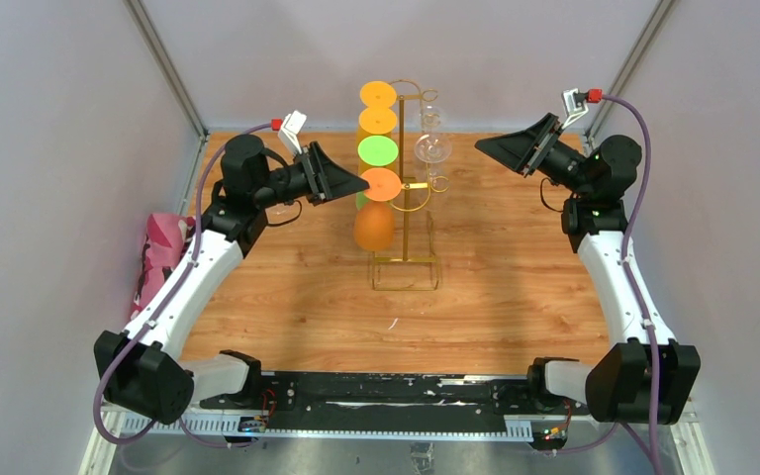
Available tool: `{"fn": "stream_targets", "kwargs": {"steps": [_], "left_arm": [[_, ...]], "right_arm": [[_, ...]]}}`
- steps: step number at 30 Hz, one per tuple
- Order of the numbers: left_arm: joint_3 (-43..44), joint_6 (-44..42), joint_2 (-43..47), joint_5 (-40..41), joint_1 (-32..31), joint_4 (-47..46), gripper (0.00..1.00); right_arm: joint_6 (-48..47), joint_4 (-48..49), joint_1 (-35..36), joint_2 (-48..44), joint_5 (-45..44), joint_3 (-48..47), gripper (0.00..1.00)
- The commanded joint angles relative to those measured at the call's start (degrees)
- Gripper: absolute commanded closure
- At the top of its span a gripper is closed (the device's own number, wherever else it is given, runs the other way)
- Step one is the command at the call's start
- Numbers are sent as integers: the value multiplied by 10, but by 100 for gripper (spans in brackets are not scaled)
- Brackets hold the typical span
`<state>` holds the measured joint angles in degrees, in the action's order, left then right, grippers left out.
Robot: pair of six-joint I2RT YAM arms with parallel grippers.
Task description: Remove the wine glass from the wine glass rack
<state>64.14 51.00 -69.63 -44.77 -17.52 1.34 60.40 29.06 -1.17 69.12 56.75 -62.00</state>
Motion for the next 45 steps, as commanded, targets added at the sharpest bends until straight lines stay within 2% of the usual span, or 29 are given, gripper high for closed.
{"fn": "stream_targets", "kwargs": {"steps": [1, 8, 13, 25, 29, 34, 45], "left_arm": [[4, -2, -3, 2, -3, -7, 58], [20, -19, 7, 15, -3, 19, 62], [15, 2, 0, 10, -3, -5, 69], [26, 14, 6, 10, -9, -7, 73], [25, 20, 8, 7, -10, -7, 80], [18, 27, 12, 4, -11, -7, 93], [34, 11, 23, 6, -11, 51, 93]], "right_arm": [[-6, 7, 2, -2, 1, -2, 17], [-3, 15, 2, -2, 1, 1, 17], [0, 17, 2, -1, 0, 3, 17], [13, 37, 2, 5, 1, 8, 17], [19, 44, 2, 6, 1, 9, 17], [19, 44, 2, 5, 0, 10, 17], [29, 51, 2, 6, 2, 11, 17]]}}
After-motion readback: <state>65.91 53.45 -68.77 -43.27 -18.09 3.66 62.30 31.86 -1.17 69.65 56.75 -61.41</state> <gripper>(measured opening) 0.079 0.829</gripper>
